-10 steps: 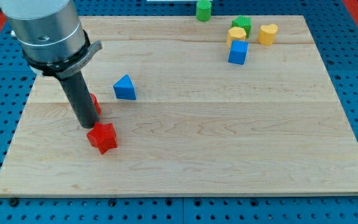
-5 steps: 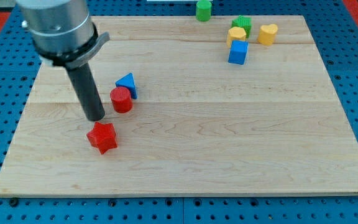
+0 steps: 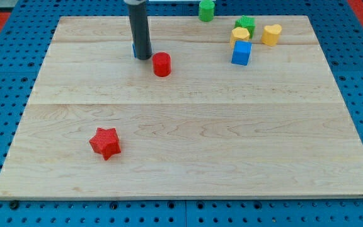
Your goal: Move the triangle and red circle to the top left side of the board
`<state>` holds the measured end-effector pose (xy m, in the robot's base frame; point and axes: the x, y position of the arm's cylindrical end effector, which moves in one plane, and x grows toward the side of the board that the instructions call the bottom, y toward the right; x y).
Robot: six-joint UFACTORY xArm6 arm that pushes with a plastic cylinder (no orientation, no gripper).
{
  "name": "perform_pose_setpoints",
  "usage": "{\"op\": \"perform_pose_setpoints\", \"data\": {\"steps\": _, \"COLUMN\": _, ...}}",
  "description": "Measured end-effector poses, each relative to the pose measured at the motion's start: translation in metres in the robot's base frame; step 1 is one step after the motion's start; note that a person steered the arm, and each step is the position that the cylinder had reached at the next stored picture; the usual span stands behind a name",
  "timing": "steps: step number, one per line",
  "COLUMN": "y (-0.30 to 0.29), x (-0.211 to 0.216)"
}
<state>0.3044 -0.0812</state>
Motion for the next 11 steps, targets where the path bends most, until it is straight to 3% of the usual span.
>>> {"op": "perform_pose_setpoints", "data": {"steps": 2, "y": 0.011, "x": -0.048}}
{"op": "perform_pose_setpoints", "data": {"steps": 3, "y": 0.084, "x": 0.008}}
{"op": "perform_pose_setpoints", "data": {"steps": 4, "y": 0.112, "x": 0.071}}
{"op": "perform_pose_setpoints", "data": {"steps": 6, "y": -0.009, "x": -0.012}}
{"op": "perform_pose_setpoints", "data": {"steps": 8, "y": -0.015, "x": 0.085}}
{"op": "perform_pose_setpoints", "data": {"steps": 9, "y": -0.057, "x": 0.052}}
{"op": "perform_pose_setpoints", "data": {"steps": 11, "y": -0.052, "x": 0.018}}
